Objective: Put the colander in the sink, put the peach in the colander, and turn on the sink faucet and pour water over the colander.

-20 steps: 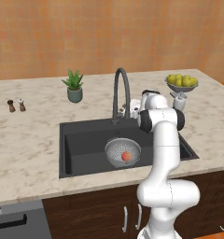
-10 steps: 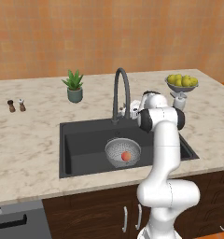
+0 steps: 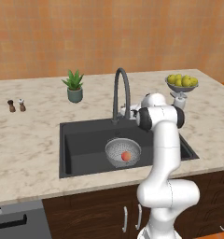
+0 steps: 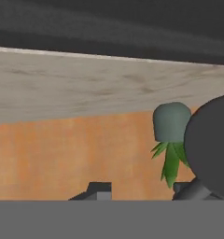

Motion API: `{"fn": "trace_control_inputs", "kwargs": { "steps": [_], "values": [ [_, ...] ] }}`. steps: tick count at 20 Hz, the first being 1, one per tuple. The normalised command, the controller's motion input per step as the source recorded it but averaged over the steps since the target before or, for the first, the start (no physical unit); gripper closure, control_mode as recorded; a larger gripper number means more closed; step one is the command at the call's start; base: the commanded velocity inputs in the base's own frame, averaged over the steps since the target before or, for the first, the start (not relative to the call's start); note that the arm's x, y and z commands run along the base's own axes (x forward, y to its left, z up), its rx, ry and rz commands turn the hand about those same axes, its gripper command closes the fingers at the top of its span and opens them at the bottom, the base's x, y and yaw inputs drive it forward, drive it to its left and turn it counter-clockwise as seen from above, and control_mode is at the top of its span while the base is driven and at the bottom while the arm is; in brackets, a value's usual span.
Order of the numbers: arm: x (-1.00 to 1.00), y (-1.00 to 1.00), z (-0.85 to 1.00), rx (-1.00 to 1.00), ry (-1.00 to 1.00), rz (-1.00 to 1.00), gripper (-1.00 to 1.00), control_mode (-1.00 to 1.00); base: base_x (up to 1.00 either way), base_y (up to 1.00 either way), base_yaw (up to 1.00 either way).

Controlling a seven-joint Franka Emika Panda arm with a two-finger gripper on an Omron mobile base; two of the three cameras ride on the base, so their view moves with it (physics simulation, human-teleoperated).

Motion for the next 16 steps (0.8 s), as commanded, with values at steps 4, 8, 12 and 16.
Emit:
{"fn": "trace_control_inputs", "kwargs": {
  "steps": [4, 8, 12, 16],
  "values": [
    [0.26, -1.00, 0.00, 0.17, 0.12, -0.05, 1.00, -1.00, 0.00, 0.00, 0.00],
    [0.23, -1.00, 0.00, 0.18, 0.09, -0.04, 1.00, -1.00, 0.00, 0.00, 0.00],
    [0.24, -1.00, -0.04, 0.18, 0.09, -0.01, 1.00, -1.00, 0.00, 0.00, 0.00],
    [0.23, -1.00, -0.40, 0.09, 0.05, -0.01, 1.00, -1.00, 0.00, 0.00, 0.00]
  ]
}}
